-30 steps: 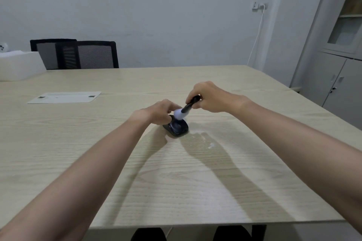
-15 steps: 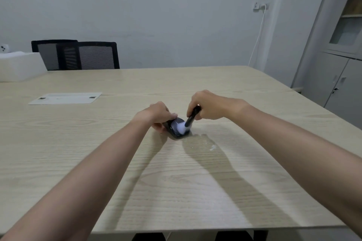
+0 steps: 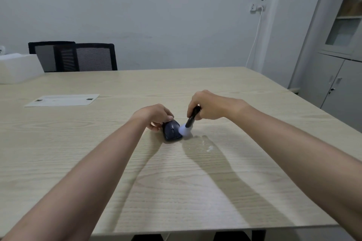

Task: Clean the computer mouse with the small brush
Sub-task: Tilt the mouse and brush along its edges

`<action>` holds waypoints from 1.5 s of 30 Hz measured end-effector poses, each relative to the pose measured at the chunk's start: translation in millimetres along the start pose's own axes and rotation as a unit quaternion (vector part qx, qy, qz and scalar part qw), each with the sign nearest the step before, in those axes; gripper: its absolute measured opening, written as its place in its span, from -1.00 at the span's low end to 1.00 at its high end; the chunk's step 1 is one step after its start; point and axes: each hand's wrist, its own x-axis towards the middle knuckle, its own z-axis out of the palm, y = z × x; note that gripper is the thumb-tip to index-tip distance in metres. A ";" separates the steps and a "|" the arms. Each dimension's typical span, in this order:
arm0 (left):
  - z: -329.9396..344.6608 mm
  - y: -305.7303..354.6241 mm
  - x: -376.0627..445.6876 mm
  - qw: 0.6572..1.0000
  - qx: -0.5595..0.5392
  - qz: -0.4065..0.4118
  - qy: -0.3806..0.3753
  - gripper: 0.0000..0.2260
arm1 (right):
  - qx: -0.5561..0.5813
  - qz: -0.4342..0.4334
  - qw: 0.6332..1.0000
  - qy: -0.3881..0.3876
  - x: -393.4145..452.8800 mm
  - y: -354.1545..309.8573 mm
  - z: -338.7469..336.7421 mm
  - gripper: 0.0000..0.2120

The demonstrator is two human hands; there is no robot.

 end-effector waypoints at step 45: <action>6.4 1.1 -18.1 0.997 0.067 -0.024 -0.002 -0.38 | 0.226 0.145 0.953 0.143 19.1 -0.3 30.9 -0.94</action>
